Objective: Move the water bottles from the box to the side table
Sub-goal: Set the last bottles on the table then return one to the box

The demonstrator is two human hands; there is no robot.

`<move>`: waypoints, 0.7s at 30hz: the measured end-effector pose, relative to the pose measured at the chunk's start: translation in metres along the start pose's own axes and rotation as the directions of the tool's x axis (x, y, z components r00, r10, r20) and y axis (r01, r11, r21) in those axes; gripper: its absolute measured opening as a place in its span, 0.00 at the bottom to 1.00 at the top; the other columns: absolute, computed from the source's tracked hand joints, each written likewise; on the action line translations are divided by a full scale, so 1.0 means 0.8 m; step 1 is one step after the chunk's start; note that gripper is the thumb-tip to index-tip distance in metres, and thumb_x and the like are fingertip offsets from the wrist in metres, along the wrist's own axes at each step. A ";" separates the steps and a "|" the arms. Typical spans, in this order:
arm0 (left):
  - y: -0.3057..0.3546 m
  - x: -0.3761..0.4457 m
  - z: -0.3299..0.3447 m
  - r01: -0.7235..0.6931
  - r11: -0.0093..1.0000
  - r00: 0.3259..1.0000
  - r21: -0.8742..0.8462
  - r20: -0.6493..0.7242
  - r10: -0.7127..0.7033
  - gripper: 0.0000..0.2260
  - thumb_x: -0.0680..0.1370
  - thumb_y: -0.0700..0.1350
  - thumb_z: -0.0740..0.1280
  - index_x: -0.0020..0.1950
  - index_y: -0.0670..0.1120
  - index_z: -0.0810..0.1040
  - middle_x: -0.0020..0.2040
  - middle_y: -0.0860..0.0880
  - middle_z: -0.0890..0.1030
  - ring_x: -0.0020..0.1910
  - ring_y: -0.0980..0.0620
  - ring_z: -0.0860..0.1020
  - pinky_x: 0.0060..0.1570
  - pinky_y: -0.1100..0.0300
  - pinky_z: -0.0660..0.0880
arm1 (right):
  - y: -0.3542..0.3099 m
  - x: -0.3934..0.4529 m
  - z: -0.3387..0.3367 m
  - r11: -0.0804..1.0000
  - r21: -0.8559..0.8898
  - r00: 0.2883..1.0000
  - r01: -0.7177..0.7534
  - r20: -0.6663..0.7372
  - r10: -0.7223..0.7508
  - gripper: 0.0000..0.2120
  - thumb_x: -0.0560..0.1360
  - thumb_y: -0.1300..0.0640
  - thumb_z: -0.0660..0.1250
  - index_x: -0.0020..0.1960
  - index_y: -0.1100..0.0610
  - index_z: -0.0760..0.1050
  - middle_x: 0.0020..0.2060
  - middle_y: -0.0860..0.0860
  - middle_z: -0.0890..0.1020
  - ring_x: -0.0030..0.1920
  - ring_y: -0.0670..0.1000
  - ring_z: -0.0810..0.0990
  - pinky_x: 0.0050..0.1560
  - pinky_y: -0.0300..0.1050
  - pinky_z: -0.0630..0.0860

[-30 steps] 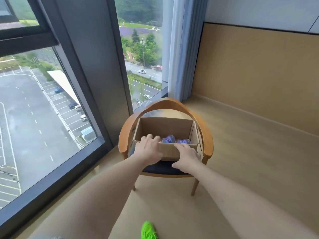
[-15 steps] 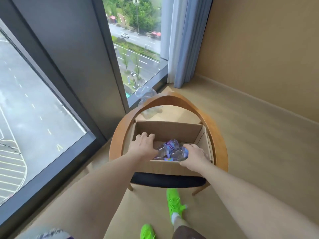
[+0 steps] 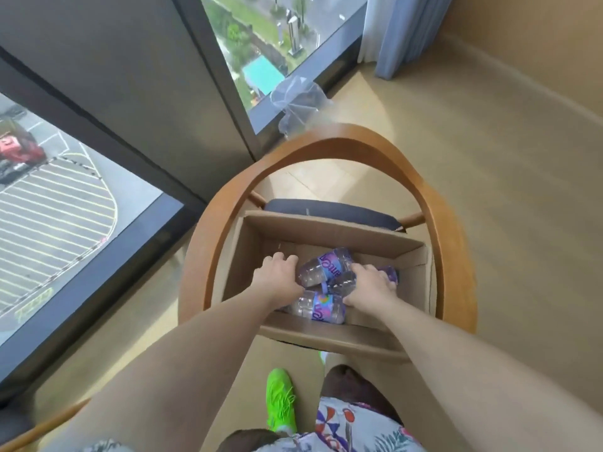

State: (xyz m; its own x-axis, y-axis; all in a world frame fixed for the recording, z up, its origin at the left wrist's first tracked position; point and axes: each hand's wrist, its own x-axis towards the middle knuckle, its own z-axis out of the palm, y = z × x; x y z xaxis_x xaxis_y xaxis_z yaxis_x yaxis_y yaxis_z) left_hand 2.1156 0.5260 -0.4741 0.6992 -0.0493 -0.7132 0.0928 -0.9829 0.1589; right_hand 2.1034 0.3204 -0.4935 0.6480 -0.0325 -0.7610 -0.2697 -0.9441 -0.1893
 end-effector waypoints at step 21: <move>0.015 0.172 0.113 0.061 0.988 0.976 -0.144 0.218 -0.029 0.34 0.71 0.53 0.76 0.71 0.49 0.64 0.59 0.40 0.74 0.60 0.36 0.76 0.58 0.46 0.75 | 0.041 0.120 0.115 0.881 -0.473 0.984 0.016 -0.149 -0.098 0.26 0.72 0.63 0.67 0.68 0.61 0.67 0.64 0.60 0.75 0.70 0.62 0.69 0.72 0.76 0.53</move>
State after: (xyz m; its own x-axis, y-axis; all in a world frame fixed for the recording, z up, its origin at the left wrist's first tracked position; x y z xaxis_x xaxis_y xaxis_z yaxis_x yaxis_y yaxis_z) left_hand 2.1487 0.4916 -0.6322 0.5248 -0.0584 -0.8492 0.2369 -0.9482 0.2115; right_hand 2.0911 0.3163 -0.6299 0.7703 0.0119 -0.6376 0.1098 -0.9874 0.1142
